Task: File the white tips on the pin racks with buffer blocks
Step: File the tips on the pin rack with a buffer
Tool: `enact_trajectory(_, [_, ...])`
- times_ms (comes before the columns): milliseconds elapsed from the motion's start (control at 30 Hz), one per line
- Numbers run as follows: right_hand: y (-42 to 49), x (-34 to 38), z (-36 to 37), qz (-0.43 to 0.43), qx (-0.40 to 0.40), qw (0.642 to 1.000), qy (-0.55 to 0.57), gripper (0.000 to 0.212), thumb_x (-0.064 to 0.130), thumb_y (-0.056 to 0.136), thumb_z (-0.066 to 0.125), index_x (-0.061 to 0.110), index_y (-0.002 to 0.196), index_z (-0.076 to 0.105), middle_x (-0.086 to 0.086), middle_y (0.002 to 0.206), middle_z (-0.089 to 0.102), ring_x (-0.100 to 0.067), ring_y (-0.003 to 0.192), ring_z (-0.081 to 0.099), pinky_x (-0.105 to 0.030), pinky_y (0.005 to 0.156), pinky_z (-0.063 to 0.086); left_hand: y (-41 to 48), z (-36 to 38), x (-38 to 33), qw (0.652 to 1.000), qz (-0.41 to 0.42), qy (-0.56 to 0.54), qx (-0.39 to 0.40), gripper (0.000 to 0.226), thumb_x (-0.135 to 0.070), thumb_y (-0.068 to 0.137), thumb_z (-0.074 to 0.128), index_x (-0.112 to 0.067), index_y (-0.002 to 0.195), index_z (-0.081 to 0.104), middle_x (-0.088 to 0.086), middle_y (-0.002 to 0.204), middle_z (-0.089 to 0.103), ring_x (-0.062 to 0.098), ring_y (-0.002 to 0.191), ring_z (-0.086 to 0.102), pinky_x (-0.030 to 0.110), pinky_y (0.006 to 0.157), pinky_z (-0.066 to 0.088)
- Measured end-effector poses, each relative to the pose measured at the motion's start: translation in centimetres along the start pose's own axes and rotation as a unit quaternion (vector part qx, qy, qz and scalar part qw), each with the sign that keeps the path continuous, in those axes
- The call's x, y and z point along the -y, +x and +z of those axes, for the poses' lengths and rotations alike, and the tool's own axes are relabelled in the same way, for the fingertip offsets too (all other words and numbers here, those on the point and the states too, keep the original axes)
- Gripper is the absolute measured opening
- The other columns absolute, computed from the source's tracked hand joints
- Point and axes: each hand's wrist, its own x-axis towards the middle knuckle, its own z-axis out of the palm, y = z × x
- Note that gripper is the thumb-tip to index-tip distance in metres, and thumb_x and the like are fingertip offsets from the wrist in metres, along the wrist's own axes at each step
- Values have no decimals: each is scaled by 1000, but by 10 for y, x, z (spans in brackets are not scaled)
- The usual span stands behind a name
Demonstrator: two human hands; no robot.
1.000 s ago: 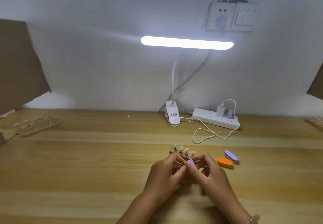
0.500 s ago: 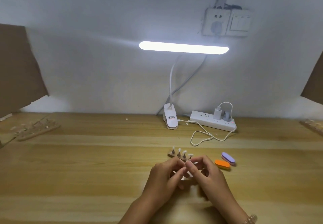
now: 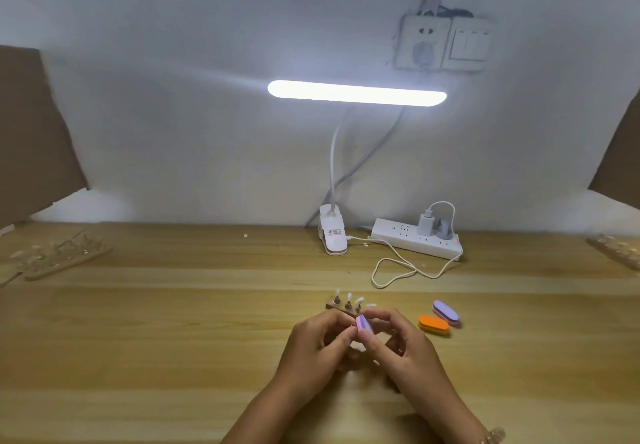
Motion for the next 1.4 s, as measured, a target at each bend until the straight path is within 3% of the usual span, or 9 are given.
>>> enact_trajectory(200, [-2, -2, 3, -32, 2, 998, -57, 31, 12, 86, 73, 38, 104, 70, 10, 100, 67, -7, 66, 59, -19, 58, 45, 2, 1, 1, 999, -33, -31, -13, 14, -9, 94, 64, -19, 88, 72, -2, 75, 75, 13, 66, 71, 22, 56, 49])
enact_trajectory(300, [-2, 0, 4, -49, -11, 996, -70, 30, 14, 86, 73, 39, 102, 71, 13, 99, 66, -9, 75, 62, -11, 57, 42, 1, 2, 3, 1000, -19, 11, 8, 15, -13, 93, 64, -24, 87, 72, -7, 73, 74, 9, 62, 69, 19, 54, 47])
enact_trajectory(467, [-3, 0, 3, -54, -65, 987, -139, 31, 17, 85, 73, 43, 100, 69, 17, 90, 65, -10, 77, 59, -23, 61, 48, 3, -3, 0, 995, -19, -79, -63, 13, -10, 94, 65, -17, 85, 71, 2, 84, 75, 16, 61, 67, 29, 51, 54])
enact_trajectory(600, [-8, 4, -3, -67, -114, 971, -199, 29, 28, 80, 73, 47, 99, 61, 23, 87, 63, -4, 86, 56, -15, 62, 39, 3, -2, 0, 998, 9, -35, -55, 18, -15, 94, 67, -30, 84, 71, -3, 84, 74, 17, 58, 69, 23, 54, 51])
enact_trajectory(800, [-8, 7, 6, -88, -92, 988, -84, 27, 13, 83, 76, 35, 96, 66, 16, 92, 67, -9, 87, 60, -17, 65, 46, 1, 0, 0, 999, 34, -9, -9, 14, -16, 93, 67, -28, 89, 73, -4, 86, 74, 20, 68, 72, 33, 64, 58])
enact_trajectory(933, [-8, 5, 11, -71, -55, 995, -47, 28, 2, 83, 72, 26, 96, 69, 9, 93, 68, -8, 87, 64, -17, 66, 52, 2, -4, 1, 998, 3, -39, -51, 15, -9, 93, 65, -20, 89, 74, -2, 83, 75, 16, 62, 69, 37, 64, 59])
enact_trajectory(1133, [-5, 6, 15, -94, -65, 993, -31, 30, 0, 84, 73, 27, 98, 73, 8, 95, 68, -10, 91, 66, -18, 69, 55, -2, 2, -4, 999, 42, 34, -6, 25, -11, 89, 64, -31, 96, 77, -8, 83, 75, 12, 67, 72, 32, 63, 59])
enact_trajectory(1267, [-6, 3, 14, -81, -68, 994, -32, 29, 1, 84, 73, 26, 98, 73, 7, 95, 70, -8, 89, 66, -18, 68, 54, 1, -2, -3, 997, 3, -27, -74, 15, -5, 93, 65, -15, 89, 75, -4, 82, 76, 13, 56, 67, 24, 58, 50])
enact_trajectory(1400, [-8, 4, 17, -102, -80, 991, -44, 25, 4, 83, 75, 23, 97, 73, 8, 94, 68, -9, 88, 66, -17, 68, 54, -2, -1, -3, 999, 3, -4, -43, 12, -12, 92, 68, -20, 85, 75, -4, 73, 74, 14, 56, 69, 22, 55, 49])
